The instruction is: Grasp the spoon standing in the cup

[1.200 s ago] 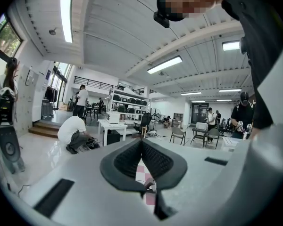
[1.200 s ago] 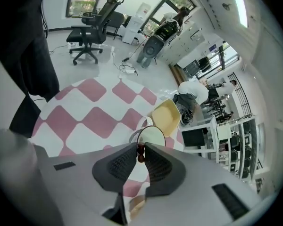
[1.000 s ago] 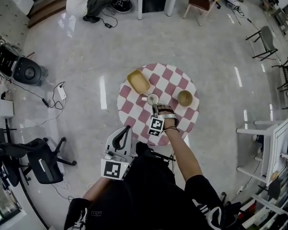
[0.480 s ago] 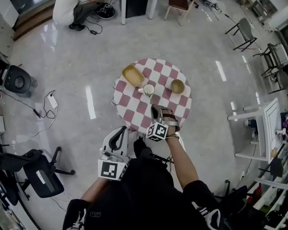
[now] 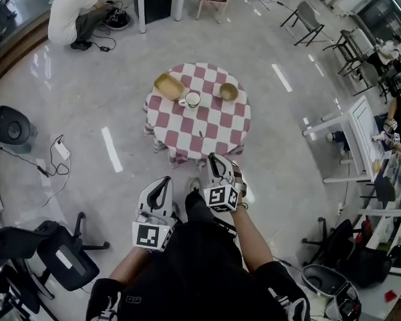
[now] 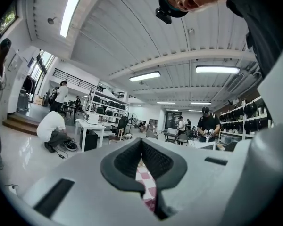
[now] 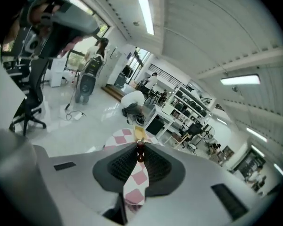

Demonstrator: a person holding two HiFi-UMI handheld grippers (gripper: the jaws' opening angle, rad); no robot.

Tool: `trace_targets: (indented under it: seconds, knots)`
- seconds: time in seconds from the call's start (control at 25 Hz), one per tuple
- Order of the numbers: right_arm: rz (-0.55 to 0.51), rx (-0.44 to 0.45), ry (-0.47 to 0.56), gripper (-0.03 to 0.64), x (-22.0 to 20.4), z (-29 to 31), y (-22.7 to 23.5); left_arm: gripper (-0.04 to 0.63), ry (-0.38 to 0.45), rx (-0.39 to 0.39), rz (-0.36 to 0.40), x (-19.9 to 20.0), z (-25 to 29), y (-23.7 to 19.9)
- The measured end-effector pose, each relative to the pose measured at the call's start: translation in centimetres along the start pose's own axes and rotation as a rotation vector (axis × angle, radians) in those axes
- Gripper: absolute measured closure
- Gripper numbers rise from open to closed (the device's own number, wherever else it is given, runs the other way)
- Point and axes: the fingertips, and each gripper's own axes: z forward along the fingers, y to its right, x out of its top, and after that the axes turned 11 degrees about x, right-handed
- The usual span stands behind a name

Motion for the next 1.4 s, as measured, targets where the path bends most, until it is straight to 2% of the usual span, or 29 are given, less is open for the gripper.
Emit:
trace_targets:
  seconds: [0.16,0.32,0.52,0.8,1.0,1.4]
  knots:
    - [0.196,-0.013,0.062,0.555,-0.6,-4.5,-0.4,0.586,-0.017,-0.031,-0.017,-0.5,-1.0,2.4]
    - [0.392,-0.022,0.167,0.555,-1.3,-8.3,-0.3,0.586,-0.026,-0.037,-0.036,-0.8,-1.6,4.4]
    - [0.559,-0.029,0.259,0.557,-2.5,-12.5,-0.1,0.586,-0.02,-0.027,-0.019,-1.1,-1.9,6.8]
    - [0.631,-0.015,0.33,0.557,-4.4,-17.1,0.4,0.586,-0.008,-0.012,-0.006,-1.3,-1.8,10.8]
    - [0.629,-0.001,0.355,0.557,-5.0,-18.0,0.5,0.586,-0.004,0.019,-0.017,-1.7,-1.9,11.6]
    - [0.639,0.011,0.383,0.557,-4.9,-19.0,0.9,0.586,0.006,0.012,-0.003,-1.3,-2.0,13.5]
